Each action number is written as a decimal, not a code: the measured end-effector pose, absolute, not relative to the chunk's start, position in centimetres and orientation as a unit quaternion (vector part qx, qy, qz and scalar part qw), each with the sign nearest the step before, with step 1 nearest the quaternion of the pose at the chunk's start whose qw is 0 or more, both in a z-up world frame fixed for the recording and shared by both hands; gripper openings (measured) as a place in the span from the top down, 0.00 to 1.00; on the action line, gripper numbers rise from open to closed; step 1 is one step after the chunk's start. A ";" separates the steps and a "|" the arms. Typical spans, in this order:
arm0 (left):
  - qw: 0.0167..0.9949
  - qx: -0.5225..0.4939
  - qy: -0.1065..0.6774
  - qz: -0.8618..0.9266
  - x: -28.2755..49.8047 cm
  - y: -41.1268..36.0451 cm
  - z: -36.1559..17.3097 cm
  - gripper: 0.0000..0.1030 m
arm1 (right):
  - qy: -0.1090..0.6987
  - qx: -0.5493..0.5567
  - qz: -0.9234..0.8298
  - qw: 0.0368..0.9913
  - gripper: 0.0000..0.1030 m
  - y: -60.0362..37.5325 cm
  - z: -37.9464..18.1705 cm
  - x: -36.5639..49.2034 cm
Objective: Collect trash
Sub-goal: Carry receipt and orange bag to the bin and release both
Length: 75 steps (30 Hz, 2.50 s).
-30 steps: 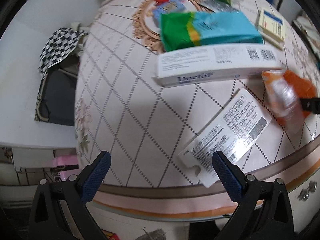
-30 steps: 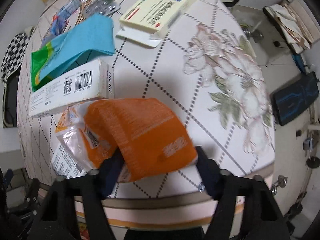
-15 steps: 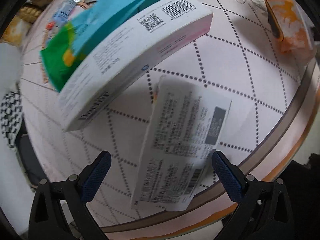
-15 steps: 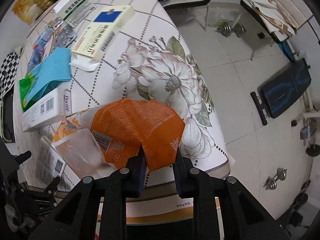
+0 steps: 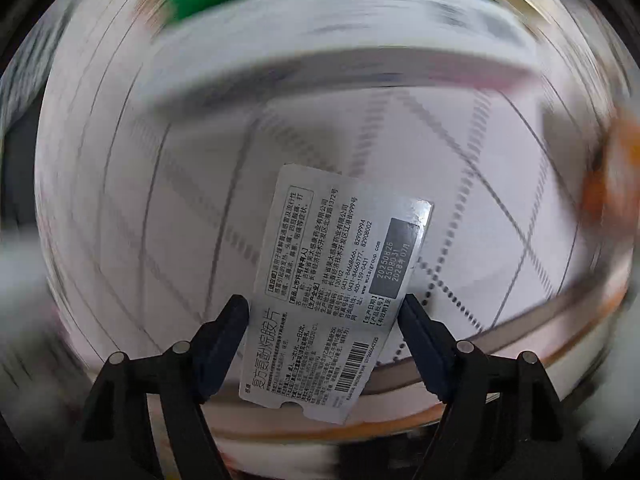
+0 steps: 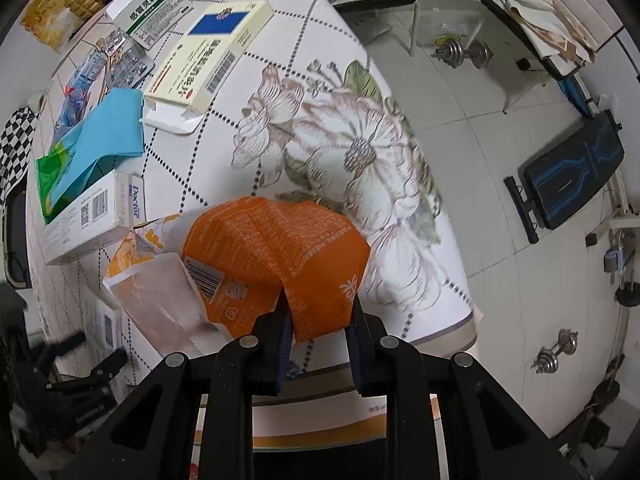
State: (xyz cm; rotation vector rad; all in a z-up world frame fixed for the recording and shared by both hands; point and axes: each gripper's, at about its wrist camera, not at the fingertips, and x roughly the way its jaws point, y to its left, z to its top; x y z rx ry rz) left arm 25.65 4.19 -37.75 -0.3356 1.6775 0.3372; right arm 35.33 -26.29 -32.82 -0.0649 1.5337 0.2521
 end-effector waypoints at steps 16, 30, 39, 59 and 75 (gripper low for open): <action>0.679 -0.122 0.703 0.174 24.2 0.3 -37.0 0.29 | 0.671 -0.062 0.128 0.728 0.76 -23.9 -33.0 34.7; 0.746 -0.135 0.606 0.241 17.9 -1.5 -26.4 0.29 | 0.625 -0.028 0.167 0.762 0.79 -25.7 -26.9 28.5; 0.784 -0.163 0.566 0.197 8.7 -2.4 -23.4 0.29 | 0.599 -0.001 0.174 0.782 0.79 -28.6 -23.6 17.4; 0.639 -0.336 0.676 0.145 -1.2 -1.9 -56.2 0.29 | 0.746 -0.007 0.103 0.658 0.79 -31.9 -54.0 1.0; 0.611 -0.360 0.686 0.160 -2.0 2.5 -69.3 0.05 | 0.783 -0.017 0.171 0.597 0.35 -24.5 -76.9 2.5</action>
